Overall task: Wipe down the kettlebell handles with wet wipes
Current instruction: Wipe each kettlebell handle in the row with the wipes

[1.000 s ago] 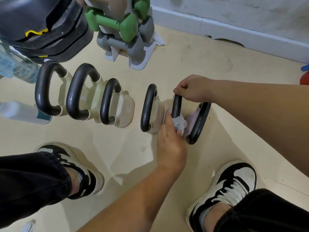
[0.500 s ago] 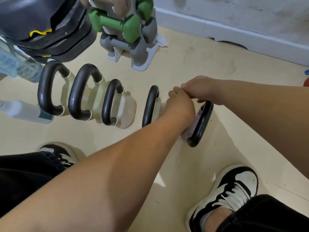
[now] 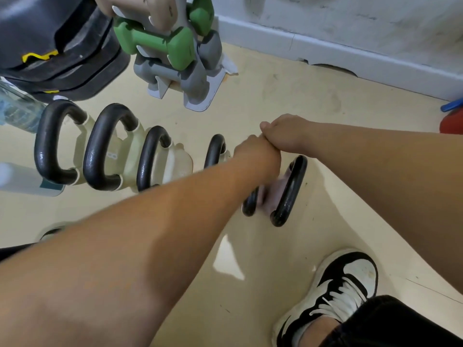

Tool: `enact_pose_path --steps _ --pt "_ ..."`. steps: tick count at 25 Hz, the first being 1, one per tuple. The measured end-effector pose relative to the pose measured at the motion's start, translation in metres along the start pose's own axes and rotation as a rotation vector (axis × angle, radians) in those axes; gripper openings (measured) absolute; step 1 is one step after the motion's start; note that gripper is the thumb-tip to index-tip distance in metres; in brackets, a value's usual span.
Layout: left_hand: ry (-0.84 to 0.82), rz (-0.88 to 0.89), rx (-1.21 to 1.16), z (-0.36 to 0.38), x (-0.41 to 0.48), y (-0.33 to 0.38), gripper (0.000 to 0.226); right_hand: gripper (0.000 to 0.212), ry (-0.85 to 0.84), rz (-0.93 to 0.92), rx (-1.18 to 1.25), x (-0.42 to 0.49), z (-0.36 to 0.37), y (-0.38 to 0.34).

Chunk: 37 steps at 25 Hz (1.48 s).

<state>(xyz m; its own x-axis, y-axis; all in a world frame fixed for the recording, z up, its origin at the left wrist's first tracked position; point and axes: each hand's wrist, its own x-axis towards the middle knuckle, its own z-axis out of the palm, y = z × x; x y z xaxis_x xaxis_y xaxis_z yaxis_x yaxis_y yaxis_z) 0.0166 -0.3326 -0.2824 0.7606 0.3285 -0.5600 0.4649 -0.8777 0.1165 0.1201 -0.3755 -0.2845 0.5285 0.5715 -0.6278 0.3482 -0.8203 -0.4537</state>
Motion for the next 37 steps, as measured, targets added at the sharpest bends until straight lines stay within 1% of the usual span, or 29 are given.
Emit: enact_pose_path --steps 1,2,4,6,7,10,11,13,14,15,16,17,18,19,20,21,22,23,24,26,27,28,30,32,34,35,37 --pt "-0.064 -0.022 -0.033 -0.011 0.009 0.002 0.018 0.062 0.022 0.016 0.008 0.001 -0.001 -0.001" --pt "-0.104 -0.035 0.008 -0.018 0.013 0.003 0.015 0.064 0.033 0.028 0.013 0.001 -0.002 -0.001" --pt "-0.096 0.006 0.101 -0.011 0.008 0.002 0.011 0.067 0.01 0.057 0.026 0.002 -0.005 0.002" --pt "0.019 0.094 0.238 0.013 -0.011 0.0 0.033 0.068 -0.032 0.079 0.015 0.0 -0.006 0.006" --pt "0.099 0.157 0.3 0.028 -0.023 -0.003 0.04 0.07 -0.049 0.084 -0.001 -0.001 -0.005 0.007" --pt "0.343 0.406 0.338 0.08 -0.068 -0.022 0.043 0.074 -0.102 0.064 -0.04 -0.006 0.0 0.008" --pt "0.375 0.46 0.384 0.095 -0.084 -0.03 0.045 0.074 -0.114 0.059 -0.051 -0.007 0.001 0.008" --pt "0.268 0.491 0.511 0.11 -0.104 -0.04 0.054 0.075 -0.117 0.056 -0.075 -0.01 0.0 0.007" --pt "0.22 0.511 0.542 0.111 -0.103 -0.043 0.053 0.076 -0.112 0.052 -0.083 -0.01 -0.001 0.006" --pt "0.185 0.535 0.549 0.1 -0.098 -0.043 0.046 0.076 -0.109 0.05 -0.086 -0.01 -0.002 0.005" --pt "0.202 0.577 0.537 0.088 -0.085 -0.043 0.035 0.075 -0.104 0.047 -0.09 -0.009 -0.002 0.005" --pt "0.216 0.596 0.478 0.069 -0.072 -0.04 0.027 0.075 -0.101 0.044 -0.095 -0.008 -0.002 0.005" --pt "0.166 0.565 0.393 0.048 -0.054 -0.036 0.025 0.073 -0.097 0.04 -0.1 -0.008 -0.003 0.005" --pt "0.102 0.458 0.273 0.03 -0.036 -0.031 0.029 0.07 -0.097 0.036 -0.101 -0.007 -0.004 0.006" --pt "0.091 0.333 0.107 0.019 -0.021 -0.026 0.04 0.068 -0.097 0.029 -0.094 -0.007 -0.005 0.006" --pt "0.035 0.204 -0.069 0.011 -0.011 -0.023 0.049 0.066 -0.101 0.022 -0.075 -0.007 -0.006 0.005" --pt "0.018 0.134 -0.221 0.011 -0.005 -0.018 0.057 0.065 -0.107 0.017 -0.053 -0.007 -0.007 0.005" --pt "0.074 0.11 -0.341 0.017 -0.008 -0.014 0.06 0.065 -0.112 0.017 -0.033 -0.008 -0.008 0.005" --pt "0.172 0.099 -0.391 0.029 -0.015 -0.01 0.061 0.065 -0.113 0.017 -0.023 -0.008 -0.007 0.005" --pt "0.4 0.051 -0.366 0.064 -0.042 -0.007 0.065 0.059 -0.13 0.005 -0.038 -0.01 -0.003 0.004" --pt "0.481 0.016 -0.389 0.081 -0.059 -0.005 0.067 0.055 -0.149 -0.016 -0.065 -0.011 0.0 0.004" --pt "0.522 -0.002 -0.448 0.099 -0.074 -0.004 0.068 0.052 -0.162 -0.05 -0.104 -0.012 0.001 0.002" --pt "0.614 0.03 -0.575 0.127 -0.099 -0.003 0.063 0.053 -0.159 -0.11 -0.196 -0.016 0.002 -0.001" --pt "0.669 0.042 -0.658 0.138 -0.108 -0.007 0.049 0.055 -0.149 -0.141 -0.251 -0.016 0.001 -0.002" --pt "0.631 -0.015 -0.808 0.118 -0.101 -0.011 0.029 0.055 -0.152 -0.158 -0.278 -0.014 0.002 -0.002" --pt "0.581 -0.044 -0.857 0.101 -0.092 -0.011 0.025 0.055 -0.153 -0.159 -0.28 -0.013 0.002 -0.001" --pt "0.435 -0.098 -0.898 0.072 -0.061 -0.011 0.035 0.056 -0.159 -0.152 -0.273 -0.013 0.001 -0.001"
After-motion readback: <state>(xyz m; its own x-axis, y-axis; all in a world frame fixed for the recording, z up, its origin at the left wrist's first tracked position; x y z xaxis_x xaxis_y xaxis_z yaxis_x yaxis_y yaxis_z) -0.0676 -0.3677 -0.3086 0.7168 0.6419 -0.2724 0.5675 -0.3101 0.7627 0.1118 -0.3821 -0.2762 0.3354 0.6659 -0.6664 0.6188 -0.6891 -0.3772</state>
